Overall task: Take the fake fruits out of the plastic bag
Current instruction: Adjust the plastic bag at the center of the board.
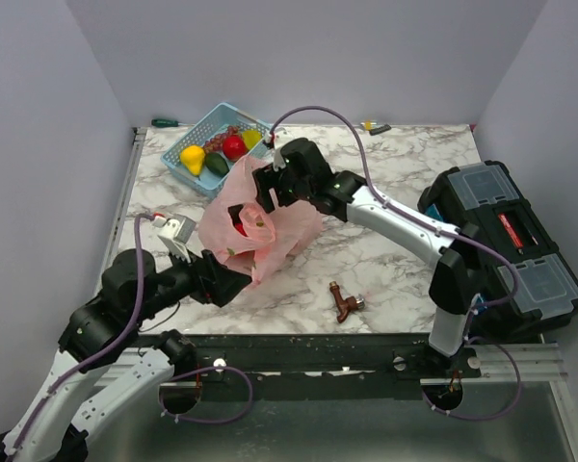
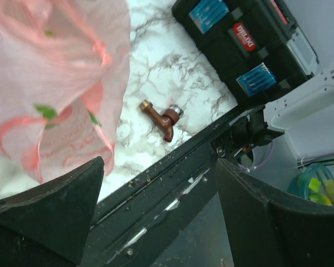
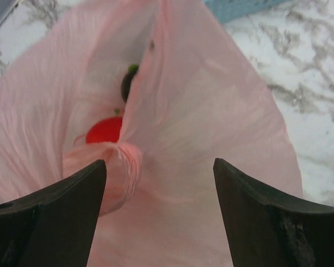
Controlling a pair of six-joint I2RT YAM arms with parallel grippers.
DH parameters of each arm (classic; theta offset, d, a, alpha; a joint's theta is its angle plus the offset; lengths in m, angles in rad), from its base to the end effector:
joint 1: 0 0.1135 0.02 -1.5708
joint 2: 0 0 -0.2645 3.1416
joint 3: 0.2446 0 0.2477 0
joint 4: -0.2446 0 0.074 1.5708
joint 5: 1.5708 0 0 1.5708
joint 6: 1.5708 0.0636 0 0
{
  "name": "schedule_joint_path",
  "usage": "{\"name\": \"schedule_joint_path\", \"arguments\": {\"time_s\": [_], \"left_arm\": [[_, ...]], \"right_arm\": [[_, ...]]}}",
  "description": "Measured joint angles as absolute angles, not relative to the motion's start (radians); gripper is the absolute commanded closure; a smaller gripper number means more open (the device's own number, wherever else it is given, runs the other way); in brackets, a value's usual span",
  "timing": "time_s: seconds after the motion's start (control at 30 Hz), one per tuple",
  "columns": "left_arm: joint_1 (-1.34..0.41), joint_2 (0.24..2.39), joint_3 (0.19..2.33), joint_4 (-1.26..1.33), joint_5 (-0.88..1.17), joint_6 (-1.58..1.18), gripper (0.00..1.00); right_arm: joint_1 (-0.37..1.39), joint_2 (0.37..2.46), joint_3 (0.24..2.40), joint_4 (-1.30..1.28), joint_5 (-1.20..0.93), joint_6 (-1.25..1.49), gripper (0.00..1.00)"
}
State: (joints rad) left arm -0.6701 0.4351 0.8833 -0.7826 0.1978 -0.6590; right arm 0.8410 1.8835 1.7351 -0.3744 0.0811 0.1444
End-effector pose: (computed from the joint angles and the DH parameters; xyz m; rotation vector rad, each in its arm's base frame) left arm 0.0703 -0.0716 0.3384 0.1558 2.0465 -1.0579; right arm 0.3152 0.3446 0.3204 -0.6807 2.0213 0.5066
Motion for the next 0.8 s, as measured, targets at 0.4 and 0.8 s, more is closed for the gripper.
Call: {"name": "schedule_joint_path", "arguments": {"time_s": [0.4,0.8], "left_arm": [[-0.67,0.653,1.104,-0.729,0.2,-0.364,0.14],[-0.67,0.836,1.071,-0.623,0.007,-0.193,0.13]], "right_arm": [[0.843,1.46,1.217,-0.149,-0.17,0.423,0.08],[0.843,1.358,0.983,0.096,-0.216,0.584,0.25]]}}
